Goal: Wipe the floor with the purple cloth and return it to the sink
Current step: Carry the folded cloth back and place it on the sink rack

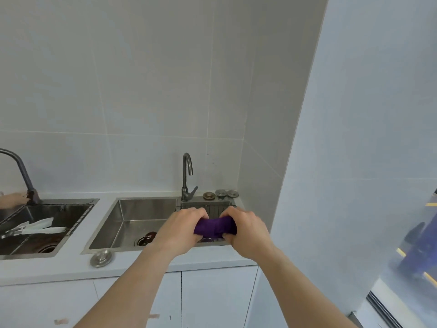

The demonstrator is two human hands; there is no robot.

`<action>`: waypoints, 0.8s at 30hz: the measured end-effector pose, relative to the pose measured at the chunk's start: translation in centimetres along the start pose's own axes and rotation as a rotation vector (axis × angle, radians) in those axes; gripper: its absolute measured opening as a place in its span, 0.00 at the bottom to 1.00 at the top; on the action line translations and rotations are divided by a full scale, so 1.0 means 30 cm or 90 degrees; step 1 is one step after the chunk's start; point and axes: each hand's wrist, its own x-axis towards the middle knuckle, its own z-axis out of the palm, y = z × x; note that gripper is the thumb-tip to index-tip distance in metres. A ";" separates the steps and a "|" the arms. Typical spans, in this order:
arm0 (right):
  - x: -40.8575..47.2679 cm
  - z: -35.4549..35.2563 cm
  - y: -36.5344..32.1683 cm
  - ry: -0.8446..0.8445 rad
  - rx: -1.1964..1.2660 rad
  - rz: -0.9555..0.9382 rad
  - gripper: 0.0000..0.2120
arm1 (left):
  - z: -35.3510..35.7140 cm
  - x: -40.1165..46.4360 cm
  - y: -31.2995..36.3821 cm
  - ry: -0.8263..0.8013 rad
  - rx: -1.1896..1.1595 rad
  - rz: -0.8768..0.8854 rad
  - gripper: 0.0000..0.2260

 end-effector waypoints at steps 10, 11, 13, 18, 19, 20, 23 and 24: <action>0.316 0.165 -0.020 0.012 0.005 -0.002 0.20 | 0.009 0.225 -0.288 0.006 -0.051 0.002 0.15; 0.344 0.187 -0.009 0.015 0.009 0.001 0.21 | 0.023 0.249 -0.314 0.004 -0.060 -0.002 0.16; 0.402 0.231 0.018 0.014 0.014 0.011 0.22 | 0.056 0.302 -0.365 0.000 -0.072 -0.017 0.16; 0.569 0.366 0.139 -0.020 0.024 0.043 0.21 | 0.173 0.462 -0.496 -0.028 -0.066 -0.053 0.17; 0.609 0.398 0.173 -0.028 0.028 0.043 0.21 | 0.200 0.503 -0.523 -0.032 -0.061 -0.054 0.17; 0.650 0.431 0.209 -0.035 0.034 0.042 0.21 | 0.230 0.545 -0.549 -0.035 -0.053 -0.055 0.16; 0.783 0.541 0.336 -0.058 0.058 0.046 0.20 | 0.336 0.693 -0.630 -0.048 -0.036 -0.068 0.15; 0.827 0.581 0.385 -0.067 0.067 0.051 0.20 | 0.380 0.748 -0.658 -0.055 -0.037 -0.075 0.15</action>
